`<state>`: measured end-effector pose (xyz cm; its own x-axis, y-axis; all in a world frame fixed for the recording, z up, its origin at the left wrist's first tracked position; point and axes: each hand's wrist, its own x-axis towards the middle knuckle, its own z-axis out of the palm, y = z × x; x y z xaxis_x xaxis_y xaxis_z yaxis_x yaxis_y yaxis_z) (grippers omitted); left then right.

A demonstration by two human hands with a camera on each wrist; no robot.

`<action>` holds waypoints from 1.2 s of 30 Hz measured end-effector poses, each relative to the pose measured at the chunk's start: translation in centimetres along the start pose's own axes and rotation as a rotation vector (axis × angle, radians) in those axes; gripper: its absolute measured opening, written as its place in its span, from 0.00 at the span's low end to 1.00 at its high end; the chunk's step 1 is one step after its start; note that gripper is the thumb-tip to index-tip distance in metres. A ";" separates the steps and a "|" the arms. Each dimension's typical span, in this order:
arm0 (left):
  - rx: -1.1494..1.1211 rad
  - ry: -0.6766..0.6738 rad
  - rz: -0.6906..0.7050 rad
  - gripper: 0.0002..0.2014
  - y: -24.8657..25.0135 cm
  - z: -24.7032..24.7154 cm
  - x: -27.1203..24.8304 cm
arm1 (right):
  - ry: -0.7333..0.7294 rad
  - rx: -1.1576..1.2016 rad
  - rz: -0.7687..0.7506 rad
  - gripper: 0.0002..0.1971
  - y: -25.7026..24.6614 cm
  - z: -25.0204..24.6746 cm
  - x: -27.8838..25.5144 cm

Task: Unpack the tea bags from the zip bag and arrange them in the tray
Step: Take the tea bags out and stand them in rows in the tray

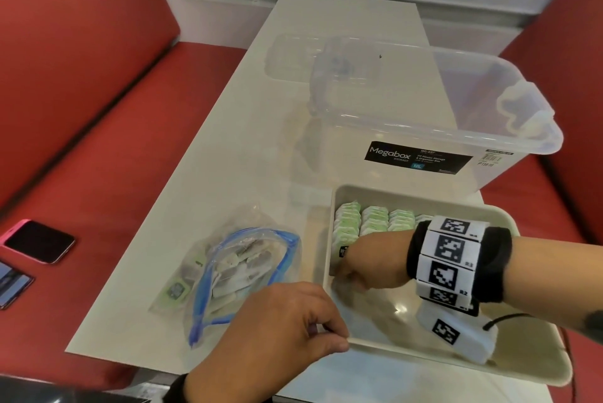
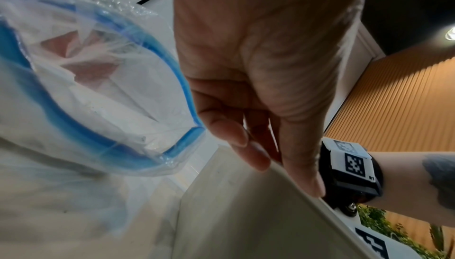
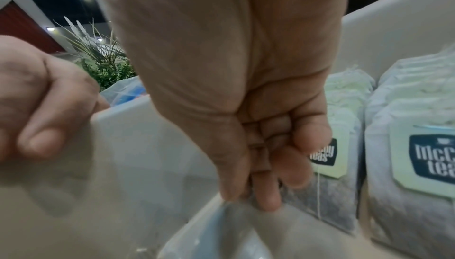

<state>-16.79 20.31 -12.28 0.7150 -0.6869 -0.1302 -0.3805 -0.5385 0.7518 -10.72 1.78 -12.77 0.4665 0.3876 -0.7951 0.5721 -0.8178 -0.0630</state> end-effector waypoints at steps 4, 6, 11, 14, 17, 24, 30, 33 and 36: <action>-0.014 0.097 0.056 0.20 -0.4 0.4 -0.7 | 0.029 0.064 -0.008 0.23 -0.2 0.1 -0.6; -0.009 0.243 0.060 0.18 -0.4 0.2 -1.4 | 0.041 0.090 0.004 0.23 -0.2 0.1 -0.9; 0.201 0.803 -0.019 0.08 -1.3 -0.9 -3.5 | 0.071 0.173 0.043 0.20 -0.1 0.1 -1.6; 0.273 0.864 -0.170 0.16 -2.8 -1.1 -4.4 | 0.070 0.181 0.061 0.20 -0.2 0.0 -1.9; 0.294 0.750 -0.281 0.15 -4.8 -1.0 -5.1 | 0.076 0.229 0.086 0.18 -0.3 -0.2 -2.4; 0.289 0.783 -0.253 0.31 -5.9 -3.2 -5.6 | 0.424 0.209 0.138 0.09 -2.7 -3.3 -7.0; 0.190 0.794 -0.193 0.35 -6.4 -3.6 -6.4 | 0.852 0.426 -0.056 0.13 -11.9 -4.1 -9.0; 0.093 0.780 -0.125 0.36 -6.4 -3.5 -6.8 | 0.802 0.443 -0.084 0.22 -15.5 -3.4 -3.6; 0.058 0.720 -0.044 0.34 -6.4 -3.4 -7.3 | 0.699 0.364 0.057 0.18 -17.1 -3.4 1.9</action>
<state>-17.60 30.43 -13.90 0.9317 -0.1827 0.3139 -0.3588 -0.5966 0.7178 -17.35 17.97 -11.12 0.8736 0.4194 -0.2470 0.3337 -0.8856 -0.3231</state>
